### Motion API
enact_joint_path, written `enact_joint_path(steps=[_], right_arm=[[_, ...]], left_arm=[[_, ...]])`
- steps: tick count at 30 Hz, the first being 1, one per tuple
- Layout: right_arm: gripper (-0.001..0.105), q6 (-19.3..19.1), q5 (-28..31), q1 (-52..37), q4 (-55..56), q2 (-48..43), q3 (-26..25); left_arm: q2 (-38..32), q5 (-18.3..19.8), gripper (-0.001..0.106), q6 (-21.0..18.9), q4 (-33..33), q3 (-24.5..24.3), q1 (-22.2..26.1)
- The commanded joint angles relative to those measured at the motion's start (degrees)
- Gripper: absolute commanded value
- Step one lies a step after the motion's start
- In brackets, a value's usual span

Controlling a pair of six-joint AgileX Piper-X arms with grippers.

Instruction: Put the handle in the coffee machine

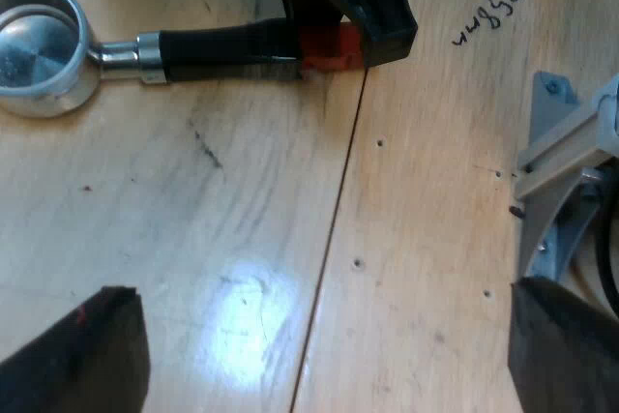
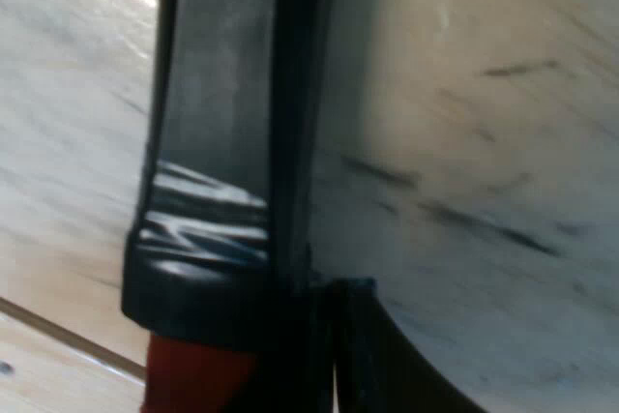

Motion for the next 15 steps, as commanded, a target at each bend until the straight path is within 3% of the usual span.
enact_joint_path(steps=[1, 9, 15], right_arm=[[0.000, -0.60, -5.01, 0.90, -8.26, 5.38, -5.02], [0.000, -0.60, -6.42, 2.37, -9.62, 8.83, -11.73], [0.000, 0.24, -7.03, 2.41, -12.32, 9.00, -13.71]], left_arm=[[0.07, -0.58, 0.078, -0.45, 2.19, 0.07, 0.86], [0.07, -0.58, 0.078, -0.45, 4.19, 0.07, 6.62], [0.07, -0.47, 0.078, -0.45, 5.30, 0.07, 10.67]])
